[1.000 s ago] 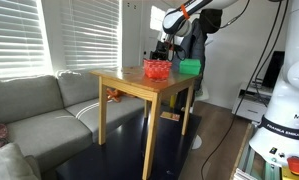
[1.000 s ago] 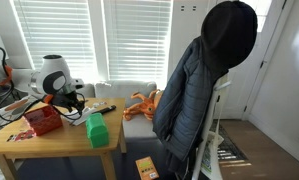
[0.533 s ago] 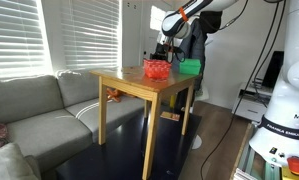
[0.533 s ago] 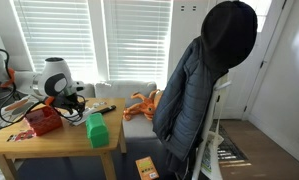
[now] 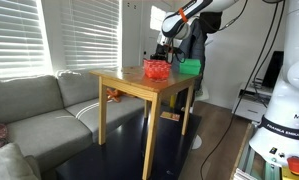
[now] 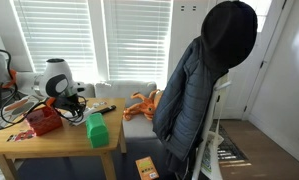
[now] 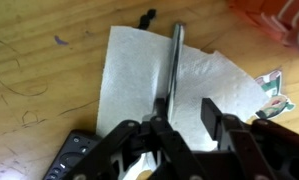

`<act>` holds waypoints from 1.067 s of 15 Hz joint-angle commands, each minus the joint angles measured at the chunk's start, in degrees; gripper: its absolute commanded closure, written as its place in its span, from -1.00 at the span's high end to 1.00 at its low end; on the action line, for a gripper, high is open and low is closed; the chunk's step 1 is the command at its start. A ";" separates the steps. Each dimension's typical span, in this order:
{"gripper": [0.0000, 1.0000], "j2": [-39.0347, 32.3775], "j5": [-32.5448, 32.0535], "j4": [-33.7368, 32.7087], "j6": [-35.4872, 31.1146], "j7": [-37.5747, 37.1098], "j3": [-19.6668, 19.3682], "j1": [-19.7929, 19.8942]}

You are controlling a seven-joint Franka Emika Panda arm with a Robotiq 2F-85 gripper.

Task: Put the spoon into the red box

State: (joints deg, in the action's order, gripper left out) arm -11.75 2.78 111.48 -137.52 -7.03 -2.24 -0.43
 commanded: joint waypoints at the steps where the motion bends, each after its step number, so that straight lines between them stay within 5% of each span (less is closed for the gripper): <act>1: -0.53 -0.94 -1.48 -1.25 -0.25 -1.48 -0.10 0.09; 4: -0.98 -0.94 -1.68 -1.13 -0.31 -1.54 -0.16 0.11; 16: -0.95 7.50 -2.16 3.48 -2.97 -0.46 1.01 -0.73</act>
State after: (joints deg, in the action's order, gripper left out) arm -9.51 2.13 111.61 -138.25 -6.99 -1.83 -0.69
